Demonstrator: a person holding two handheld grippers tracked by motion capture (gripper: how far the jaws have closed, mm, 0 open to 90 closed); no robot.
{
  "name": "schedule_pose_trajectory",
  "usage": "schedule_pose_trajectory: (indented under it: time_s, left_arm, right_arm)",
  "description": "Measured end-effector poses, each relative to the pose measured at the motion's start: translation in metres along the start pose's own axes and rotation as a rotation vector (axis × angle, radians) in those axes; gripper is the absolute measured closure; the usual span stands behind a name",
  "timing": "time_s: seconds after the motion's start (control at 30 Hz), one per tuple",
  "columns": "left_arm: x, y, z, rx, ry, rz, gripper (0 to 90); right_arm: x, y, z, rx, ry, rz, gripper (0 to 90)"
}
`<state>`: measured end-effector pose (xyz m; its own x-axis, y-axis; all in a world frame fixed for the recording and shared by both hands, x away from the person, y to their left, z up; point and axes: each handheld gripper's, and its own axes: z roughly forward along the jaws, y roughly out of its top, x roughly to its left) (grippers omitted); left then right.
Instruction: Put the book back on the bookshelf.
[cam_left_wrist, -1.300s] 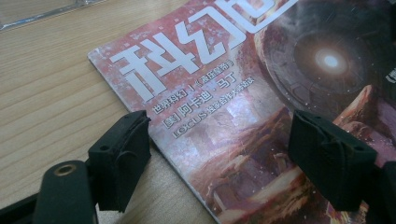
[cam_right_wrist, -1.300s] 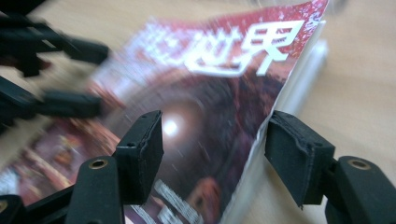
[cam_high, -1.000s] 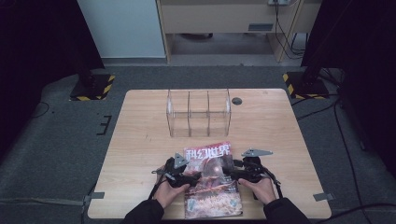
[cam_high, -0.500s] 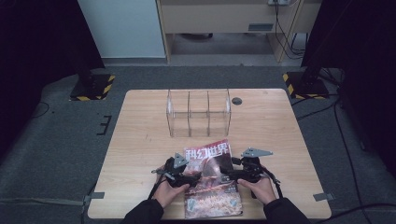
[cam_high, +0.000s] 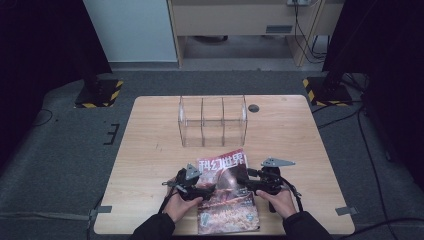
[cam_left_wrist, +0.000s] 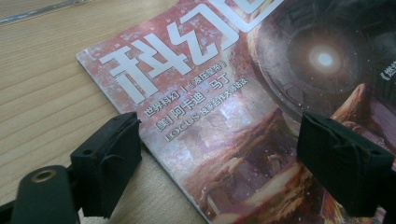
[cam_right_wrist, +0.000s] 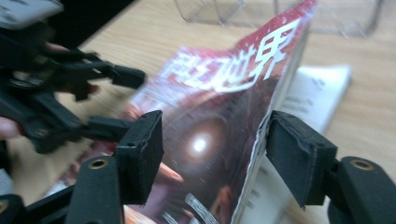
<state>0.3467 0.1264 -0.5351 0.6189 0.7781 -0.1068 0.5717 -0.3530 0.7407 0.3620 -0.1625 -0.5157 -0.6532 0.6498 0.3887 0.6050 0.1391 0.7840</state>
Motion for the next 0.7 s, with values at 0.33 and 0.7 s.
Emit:
schedule_pose_trajectory:
  time_s: [0.33,0.7]
  left_arm:
    - [0.000,0.000,0.000,0.000,-0.004,-0.001,12.2]
    - [0.001,0.000,0.000,-0.001,-0.006,-0.007,12.5]
  right_arm:
    - [-0.008,-0.005,0.008,0.076,-0.055,-0.013,31.4]
    - [-0.017,-0.005,0.019,0.087,-0.117,-0.040,32.4]
